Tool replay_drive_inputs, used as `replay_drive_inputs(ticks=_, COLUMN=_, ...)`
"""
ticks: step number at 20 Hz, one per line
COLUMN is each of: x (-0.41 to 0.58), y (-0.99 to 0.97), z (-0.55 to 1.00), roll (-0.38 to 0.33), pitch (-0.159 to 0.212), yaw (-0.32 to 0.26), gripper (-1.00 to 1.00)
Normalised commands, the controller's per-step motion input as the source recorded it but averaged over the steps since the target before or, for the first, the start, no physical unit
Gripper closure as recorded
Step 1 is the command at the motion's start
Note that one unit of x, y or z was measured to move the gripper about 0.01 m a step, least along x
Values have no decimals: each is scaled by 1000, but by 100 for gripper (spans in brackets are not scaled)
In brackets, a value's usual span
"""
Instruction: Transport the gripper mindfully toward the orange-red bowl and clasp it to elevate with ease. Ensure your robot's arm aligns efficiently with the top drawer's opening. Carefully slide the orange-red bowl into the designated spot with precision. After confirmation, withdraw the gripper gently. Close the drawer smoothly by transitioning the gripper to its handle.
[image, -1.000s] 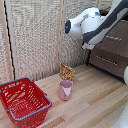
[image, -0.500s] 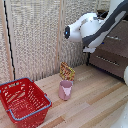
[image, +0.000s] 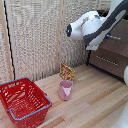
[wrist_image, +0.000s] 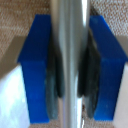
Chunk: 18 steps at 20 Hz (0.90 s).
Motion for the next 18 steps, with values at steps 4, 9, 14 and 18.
replay_drive_inputs(ticks=4, x=0, y=-483, z=557, roll=-1, pitch=59, yaw=-16, gripper=100)
replay_drive_inputs(ticks=9, x=-109, y=-665, z=398, roll=12, pitch=14, yaw=18, gripper=100)
replay_drive_inputs(ticks=14, x=-222, y=-870, z=247, roll=45, pitch=-48, yaw=9, gripper=100)
replay_drive_inputs(ticks=18, x=-214, y=-749, z=179, roll=20, pitch=-68, yaw=2, gripper=100)
